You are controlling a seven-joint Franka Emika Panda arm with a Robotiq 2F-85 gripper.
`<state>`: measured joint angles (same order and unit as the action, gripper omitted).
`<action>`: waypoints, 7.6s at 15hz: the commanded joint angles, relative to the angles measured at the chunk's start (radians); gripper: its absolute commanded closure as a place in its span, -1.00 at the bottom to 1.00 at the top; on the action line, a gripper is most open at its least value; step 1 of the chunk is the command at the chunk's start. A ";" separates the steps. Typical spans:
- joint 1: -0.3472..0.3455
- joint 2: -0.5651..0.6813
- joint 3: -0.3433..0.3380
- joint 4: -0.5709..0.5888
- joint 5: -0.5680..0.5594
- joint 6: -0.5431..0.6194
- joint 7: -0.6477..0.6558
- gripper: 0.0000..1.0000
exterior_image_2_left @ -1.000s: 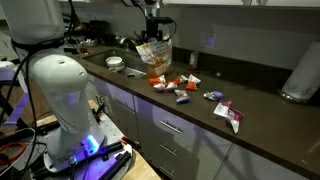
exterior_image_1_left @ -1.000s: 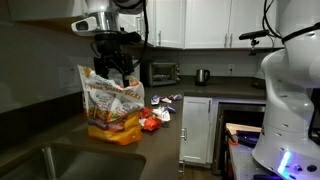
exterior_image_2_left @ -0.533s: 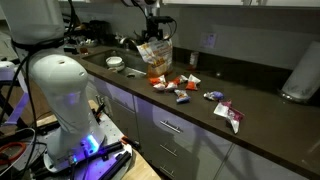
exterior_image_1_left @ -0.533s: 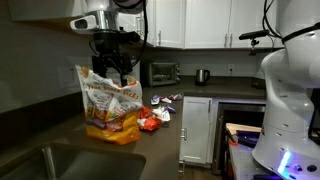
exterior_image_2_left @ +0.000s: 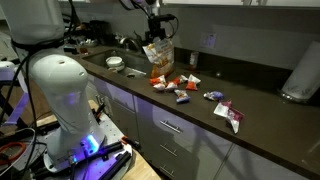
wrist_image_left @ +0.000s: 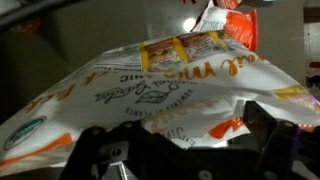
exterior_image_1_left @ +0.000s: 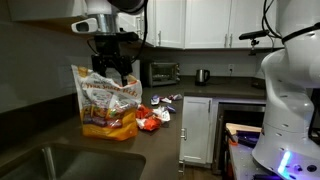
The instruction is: Remove two small packets from the pack on the countertop
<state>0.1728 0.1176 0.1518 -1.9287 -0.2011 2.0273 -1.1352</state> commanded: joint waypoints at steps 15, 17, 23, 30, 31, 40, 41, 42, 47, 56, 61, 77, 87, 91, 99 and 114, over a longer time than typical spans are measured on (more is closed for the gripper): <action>-0.014 -0.015 0.006 -0.032 -0.018 0.031 -0.019 -1.00; -0.014 -0.024 0.006 -0.027 -0.014 0.020 -0.021 -1.00; -0.011 -0.044 0.004 -0.019 -0.022 0.004 -0.024 -1.00; -0.009 -0.042 0.007 -0.009 -0.027 -0.044 -0.097 -1.00; -0.009 -0.042 0.008 -0.008 -0.028 -0.055 -0.115 -1.00; -0.005 -0.042 0.013 -0.022 -0.065 -0.078 -0.284 -1.00; -0.005 -0.042 0.014 -0.022 -0.068 -0.076 -0.297 -1.00; -0.005 -0.042 0.014 -0.023 -0.072 -0.073 -0.307 -1.00; -0.007 -0.042 0.015 -0.034 -0.059 -0.053 -0.374 -1.00; -0.015 -0.036 0.013 -0.085 0.005 0.018 -0.431 -1.00; -0.016 -0.020 0.011 -0.118 0.021 0.041 -0.412 -1.00; -0.012 -0.034 0.008 -0.104 0.004 0.110 -0.352 -1.00; -0.016 0.023 0.012 -0.118 0.036 0.190 -0.376 -1.00; -0.016 0.056 0.015 -0.109 0.046 0.179 -0.352 -1.00; -0.012 0.052 0.012 -0.110 0.044 0.162 -0.269 -0.80; 0.004 0.008 0.016 -0.094 0.013 0.019 0.334 -1.00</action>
<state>0.1756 0.1492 0.1647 -2.0202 -0.1705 2.1002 -0.9132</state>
